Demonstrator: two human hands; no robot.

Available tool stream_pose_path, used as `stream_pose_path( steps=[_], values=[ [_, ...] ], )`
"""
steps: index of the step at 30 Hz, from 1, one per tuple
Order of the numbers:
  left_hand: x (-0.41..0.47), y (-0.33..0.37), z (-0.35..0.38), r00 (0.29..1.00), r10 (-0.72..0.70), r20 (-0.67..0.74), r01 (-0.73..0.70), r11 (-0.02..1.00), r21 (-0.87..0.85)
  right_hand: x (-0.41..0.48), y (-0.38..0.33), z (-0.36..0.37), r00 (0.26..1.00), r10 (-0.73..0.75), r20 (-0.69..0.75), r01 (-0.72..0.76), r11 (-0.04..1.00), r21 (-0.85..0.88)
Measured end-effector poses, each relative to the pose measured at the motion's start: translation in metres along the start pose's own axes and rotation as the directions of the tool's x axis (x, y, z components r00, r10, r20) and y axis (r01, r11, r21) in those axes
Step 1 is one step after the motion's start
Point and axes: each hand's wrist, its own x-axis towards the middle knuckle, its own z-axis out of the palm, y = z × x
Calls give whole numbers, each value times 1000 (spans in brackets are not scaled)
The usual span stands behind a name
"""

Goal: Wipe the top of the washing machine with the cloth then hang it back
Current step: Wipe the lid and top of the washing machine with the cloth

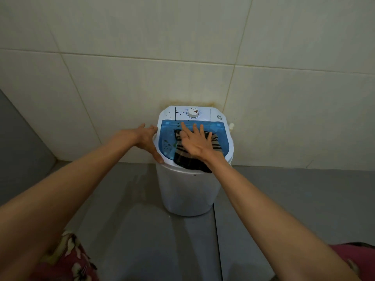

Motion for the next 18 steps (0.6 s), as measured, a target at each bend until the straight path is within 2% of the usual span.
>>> stream_pose_path(
  steps=[3,5,8,14,18],
  values=[
    [-5,15,-26,997,43,-62,-47,998,-50,-5,17,-22,991,-26,-130,7,990,-143],
    [-5,34,-30,981,103,-162,-122,986,-114,-9,37,-32,981,0,-196,-35,984,-177],
    [-1,73,-15,922,161,-352,-206,974,-92,-11,69,-40,969,56,-240,-102,978,-183],
    [18,133,52,782,209,-588,-349,927,-134,-14,102,-34,964,112,-241,-121,992,-23],
    [32,123,81,776,168,-608,-274,958,-86,-8,106,-17,968,117,-220,-100,991,84]
  ],
)
